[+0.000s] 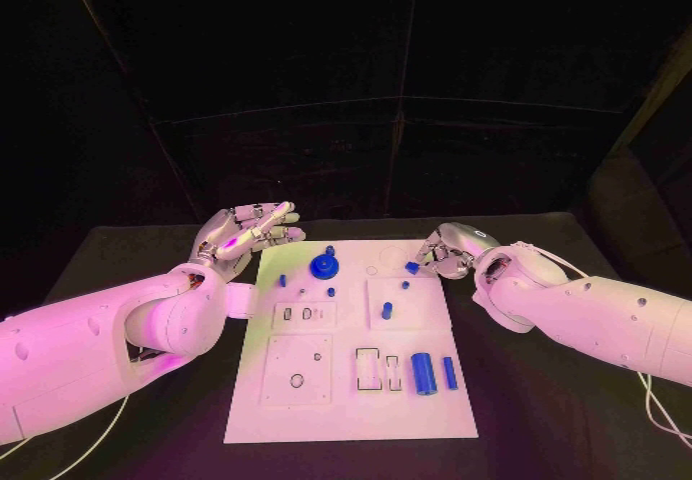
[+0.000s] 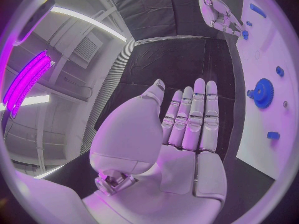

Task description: Assemble the parts on the task board

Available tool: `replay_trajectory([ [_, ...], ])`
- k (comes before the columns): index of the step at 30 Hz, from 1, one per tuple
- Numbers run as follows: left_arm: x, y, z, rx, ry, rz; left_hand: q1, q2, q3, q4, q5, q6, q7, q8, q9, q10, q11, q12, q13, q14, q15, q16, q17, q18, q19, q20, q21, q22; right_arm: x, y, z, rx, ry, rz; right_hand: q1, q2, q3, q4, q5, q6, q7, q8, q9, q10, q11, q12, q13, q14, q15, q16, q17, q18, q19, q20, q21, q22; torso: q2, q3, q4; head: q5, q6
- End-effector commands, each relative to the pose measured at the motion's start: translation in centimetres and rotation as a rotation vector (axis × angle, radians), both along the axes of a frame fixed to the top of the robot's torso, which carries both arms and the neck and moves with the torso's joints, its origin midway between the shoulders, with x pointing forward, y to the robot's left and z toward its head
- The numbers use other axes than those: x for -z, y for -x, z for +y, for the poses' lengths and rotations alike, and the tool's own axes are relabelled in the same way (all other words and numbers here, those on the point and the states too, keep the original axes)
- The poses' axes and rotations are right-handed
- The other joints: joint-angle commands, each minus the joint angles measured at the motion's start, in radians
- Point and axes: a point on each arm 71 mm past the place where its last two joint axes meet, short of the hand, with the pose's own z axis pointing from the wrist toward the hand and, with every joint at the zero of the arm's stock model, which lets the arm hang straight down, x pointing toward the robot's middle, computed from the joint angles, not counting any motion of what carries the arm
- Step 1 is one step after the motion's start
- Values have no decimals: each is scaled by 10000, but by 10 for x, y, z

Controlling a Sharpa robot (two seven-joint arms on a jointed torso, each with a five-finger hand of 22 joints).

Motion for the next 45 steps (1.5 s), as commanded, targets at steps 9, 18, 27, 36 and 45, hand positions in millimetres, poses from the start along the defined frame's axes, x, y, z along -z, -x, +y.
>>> replay_trajectory([
  [9,-1,0,-1,136,38,-79,92,-28,-8,-68,-38,63,28,-64,-15,65,22,-61,-15,1,-26,-54,10,153,74,25,-57,-13,-1,-7,5,233,-71,-315,-14,41,-1,87,-62,19,5,42,-1,38,9,47,4,810,-9,10,1318,-115,153,-11,23,1538,-1,-7,9,-23,12],
  [18,-1,0,-1,148,40,-69,92,-28,-8,-68,-38,63,28,-64,-15,65,22,-61,-15,1,-26,-54,10,153,74,25,-57,-13,-4,-2,4,245,-279,-452,-280,-33,-143,301,-2,-233,80,-99,-46,-24,68,-29,-54,805,33,-6,1289,-114,147,9,17,1530,-7,-1,-2,-26,21],
  [27,-1,0,0,150,35,-50,83,-25,-12,-71,-39,61,32,-70,-16,63,26,-70,-17,-1,-23,-65,12,152,75,25,-64,-17,-10,6,0,484,-655,-713,-1228,-630,-985,1178,1277,-1069,268,-494,-38,-433,267,-405,-415,776,202,-69,1180,-101,113,170,-11,1485,-12,0,-22,-17,43],
  [36,-1,-1,-1,178,39,-33,81,-25,-13,-72,-39,59,33,-72,-16,62,27,-72,-17,-3,-23,-68,12,151,75,26,-66,-18,-9,7,4,624,-642,-522,-1220,-711,-1496,1577,1544,-1195,296,-471,-3,-540,294,-455,-484,761,236,-105,1124,-93,89,213,-31,1456,-8,-2,-4,-70,53],
  [45,0,-1,-2,199,42,-20,81,-25,-13,-72,-39,59,33,-72,-16,62,27,-72,-17,-3,-23,-68,12,151,75,26,-66,-18,4,5,12,916,-382,-45,-980,-663,-1639,1625,1515,-1079,259,-356,27,-522,263,-413,-453,760,214,-111,1120,-91,85,202,-37,1451,-2,-2,13,-76,22],
])
